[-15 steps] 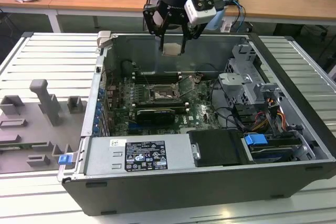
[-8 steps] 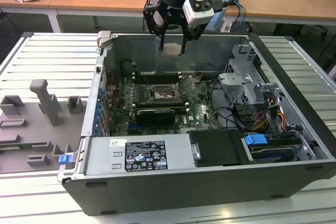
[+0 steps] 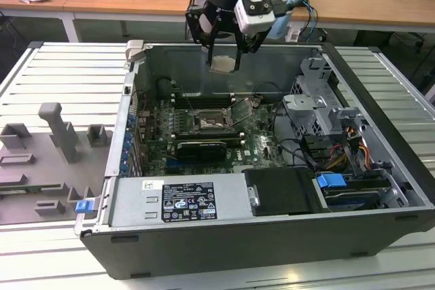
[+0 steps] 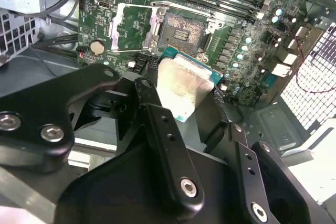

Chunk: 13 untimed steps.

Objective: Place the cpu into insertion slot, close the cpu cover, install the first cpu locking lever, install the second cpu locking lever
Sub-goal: 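Place the cpu into insertion slot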

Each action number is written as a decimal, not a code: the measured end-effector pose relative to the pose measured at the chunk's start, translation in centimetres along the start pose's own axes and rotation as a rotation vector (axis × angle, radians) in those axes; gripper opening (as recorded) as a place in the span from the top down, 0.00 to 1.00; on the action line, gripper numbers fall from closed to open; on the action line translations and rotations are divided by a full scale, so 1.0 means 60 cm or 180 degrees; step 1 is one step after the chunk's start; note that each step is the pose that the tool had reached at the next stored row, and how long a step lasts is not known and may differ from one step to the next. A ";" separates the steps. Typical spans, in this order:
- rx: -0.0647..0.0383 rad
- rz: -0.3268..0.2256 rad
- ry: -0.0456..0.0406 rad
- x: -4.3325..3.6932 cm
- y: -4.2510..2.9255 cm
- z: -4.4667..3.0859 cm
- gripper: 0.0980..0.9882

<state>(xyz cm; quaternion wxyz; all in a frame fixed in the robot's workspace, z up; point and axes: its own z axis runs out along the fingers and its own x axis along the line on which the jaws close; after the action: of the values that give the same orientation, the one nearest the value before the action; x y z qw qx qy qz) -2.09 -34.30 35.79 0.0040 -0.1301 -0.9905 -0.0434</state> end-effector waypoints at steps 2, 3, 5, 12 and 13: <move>0.0000 0.0046 -0.0004 0.000 0.000 0.000 0.52; -0.0001 0.0063 -0.0005 0.000 0.000 0.000 0.52; -0.0002 0.0124 -0.0011 0.000 0.000 0.000 0.52; -0.0004 0.0294 -0.0025 0.000 0.000 0.001 0.52; -0.0002 0.0322 -0.0029 0.000 0.000 0.001 0.52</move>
<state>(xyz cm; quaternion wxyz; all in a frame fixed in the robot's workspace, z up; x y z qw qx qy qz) -2.09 -34.28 35.75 0.0017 -0.1803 -0.9827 -0.0429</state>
